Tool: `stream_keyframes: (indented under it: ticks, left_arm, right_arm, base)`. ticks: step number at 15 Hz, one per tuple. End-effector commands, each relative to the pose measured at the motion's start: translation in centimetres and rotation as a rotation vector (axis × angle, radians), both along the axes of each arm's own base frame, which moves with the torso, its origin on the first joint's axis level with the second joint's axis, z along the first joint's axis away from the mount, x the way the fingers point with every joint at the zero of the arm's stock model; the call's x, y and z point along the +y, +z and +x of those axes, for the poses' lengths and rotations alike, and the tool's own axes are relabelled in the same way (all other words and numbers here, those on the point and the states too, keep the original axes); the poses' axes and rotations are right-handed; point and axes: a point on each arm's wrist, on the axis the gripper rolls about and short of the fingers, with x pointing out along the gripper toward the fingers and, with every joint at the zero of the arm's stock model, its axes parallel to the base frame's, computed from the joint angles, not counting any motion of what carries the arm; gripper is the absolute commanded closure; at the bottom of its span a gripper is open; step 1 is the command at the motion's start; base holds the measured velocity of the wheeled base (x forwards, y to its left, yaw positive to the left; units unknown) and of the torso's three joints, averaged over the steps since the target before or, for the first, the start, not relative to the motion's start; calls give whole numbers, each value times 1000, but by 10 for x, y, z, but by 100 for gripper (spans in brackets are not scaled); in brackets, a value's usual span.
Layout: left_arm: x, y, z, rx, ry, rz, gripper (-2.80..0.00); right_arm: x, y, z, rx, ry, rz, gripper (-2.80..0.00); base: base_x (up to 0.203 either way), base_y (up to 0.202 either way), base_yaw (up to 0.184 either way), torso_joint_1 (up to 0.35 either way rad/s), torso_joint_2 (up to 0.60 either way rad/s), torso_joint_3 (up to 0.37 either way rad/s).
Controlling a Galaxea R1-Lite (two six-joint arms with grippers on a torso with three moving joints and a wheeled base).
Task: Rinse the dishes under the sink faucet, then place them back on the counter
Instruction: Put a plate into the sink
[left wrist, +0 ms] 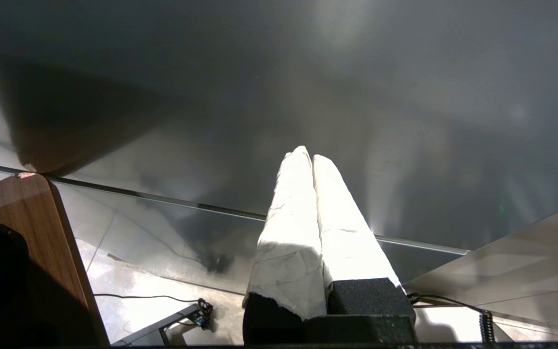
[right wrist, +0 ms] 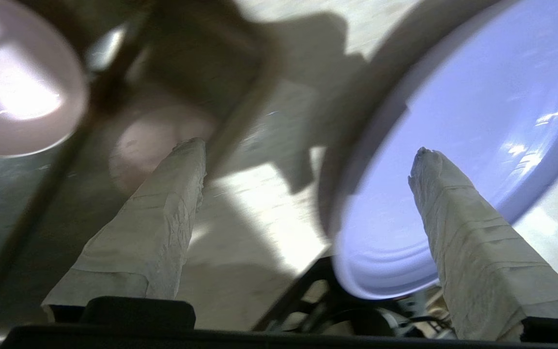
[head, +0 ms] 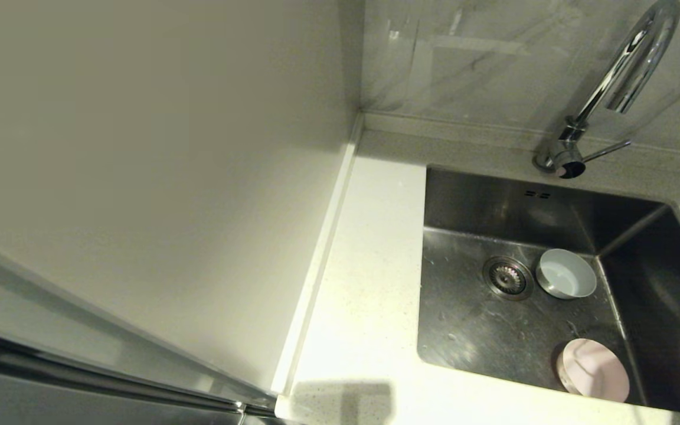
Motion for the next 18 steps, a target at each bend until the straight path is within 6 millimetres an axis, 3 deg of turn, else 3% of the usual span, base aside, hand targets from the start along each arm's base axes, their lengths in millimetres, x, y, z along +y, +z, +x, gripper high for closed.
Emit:
stream_keyframes:
  ticks: [1, 6, 18]
  left_arm:
    - [0, -1, 0, 2, -1, 0, 0]
    - [0, -1, 0, 2, 0, 0, 0]
    - [0, -1, 0, 3, 1, 0, 0]
  right_arm:
    - [-11, 2, -11, 10, -25, -7, -280]
    - [-24, -3, -26, 28, -55, 21, -280]
    - [-34, -20, -20, 41, -50, 44, -280]
  base:
    - [0, 0, 0, 0, 0, 0]
    - [0, 0, 0, 0, 0, 0]
    - [0, 0, 0, 0, 0, 0]
